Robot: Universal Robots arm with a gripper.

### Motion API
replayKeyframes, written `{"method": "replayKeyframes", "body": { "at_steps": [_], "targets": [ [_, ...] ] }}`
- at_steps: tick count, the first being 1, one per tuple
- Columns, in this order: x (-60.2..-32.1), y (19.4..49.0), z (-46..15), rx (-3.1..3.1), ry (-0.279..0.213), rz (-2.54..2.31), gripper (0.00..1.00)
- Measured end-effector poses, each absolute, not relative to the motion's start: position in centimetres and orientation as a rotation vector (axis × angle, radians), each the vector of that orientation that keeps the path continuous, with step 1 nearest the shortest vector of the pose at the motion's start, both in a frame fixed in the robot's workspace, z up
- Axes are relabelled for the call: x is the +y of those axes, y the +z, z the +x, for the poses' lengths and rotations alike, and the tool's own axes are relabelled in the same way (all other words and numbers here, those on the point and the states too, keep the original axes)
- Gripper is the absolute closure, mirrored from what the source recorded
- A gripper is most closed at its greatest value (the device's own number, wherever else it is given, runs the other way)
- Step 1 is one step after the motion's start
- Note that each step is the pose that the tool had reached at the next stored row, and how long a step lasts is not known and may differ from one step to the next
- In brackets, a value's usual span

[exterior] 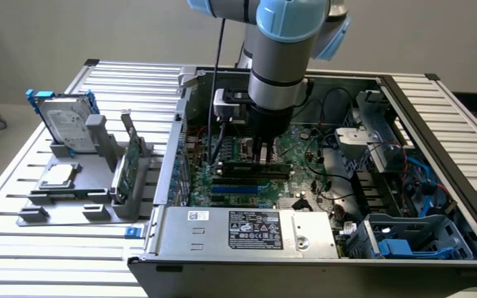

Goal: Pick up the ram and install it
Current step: 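Insert the ram into the slot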

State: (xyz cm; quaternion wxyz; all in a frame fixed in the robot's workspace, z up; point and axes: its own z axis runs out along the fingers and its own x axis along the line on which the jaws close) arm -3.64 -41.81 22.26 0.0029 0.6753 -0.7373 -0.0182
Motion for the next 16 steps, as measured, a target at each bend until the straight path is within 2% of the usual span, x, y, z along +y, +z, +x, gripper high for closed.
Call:
{"method": "replayKeyframes", "body": {
  "at_steps": [16],
  "targets": [
    [-41.84,22.23,-3.69,-2.317,-0.055,2.115,0.86]
  ]
}}
